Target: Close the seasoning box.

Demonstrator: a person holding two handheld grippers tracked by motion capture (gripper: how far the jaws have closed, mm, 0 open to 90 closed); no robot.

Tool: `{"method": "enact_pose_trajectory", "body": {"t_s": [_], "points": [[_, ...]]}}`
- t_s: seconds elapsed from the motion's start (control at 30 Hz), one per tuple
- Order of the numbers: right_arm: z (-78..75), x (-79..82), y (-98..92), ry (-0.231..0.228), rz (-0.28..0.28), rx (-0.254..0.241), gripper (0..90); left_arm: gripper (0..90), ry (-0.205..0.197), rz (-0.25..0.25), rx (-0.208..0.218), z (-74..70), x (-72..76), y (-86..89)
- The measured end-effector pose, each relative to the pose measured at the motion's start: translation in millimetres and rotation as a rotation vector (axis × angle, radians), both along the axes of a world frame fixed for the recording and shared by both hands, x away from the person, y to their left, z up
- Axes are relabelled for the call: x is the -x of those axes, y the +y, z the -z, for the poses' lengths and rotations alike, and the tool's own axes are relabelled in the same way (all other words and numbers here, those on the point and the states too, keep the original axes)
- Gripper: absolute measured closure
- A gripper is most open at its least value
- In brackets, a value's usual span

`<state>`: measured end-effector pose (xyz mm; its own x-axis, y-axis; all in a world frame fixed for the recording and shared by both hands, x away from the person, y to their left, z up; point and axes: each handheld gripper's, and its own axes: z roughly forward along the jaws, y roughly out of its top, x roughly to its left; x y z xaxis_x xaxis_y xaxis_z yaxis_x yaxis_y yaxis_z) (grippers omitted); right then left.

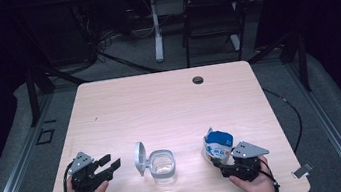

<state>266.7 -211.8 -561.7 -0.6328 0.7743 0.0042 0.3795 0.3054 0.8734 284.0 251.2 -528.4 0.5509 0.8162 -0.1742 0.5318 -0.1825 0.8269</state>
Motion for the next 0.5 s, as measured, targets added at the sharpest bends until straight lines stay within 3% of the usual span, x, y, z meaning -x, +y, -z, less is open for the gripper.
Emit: {"method": "enact_pose_trajectory", "body": {"t_s": [0.5], "points": [[10.7,-2.0,2.1,0.002,0.006,0.005,38.7,52.7,-0.008,-0.001,0.002,0.6,-0.3,-1.0]]}}
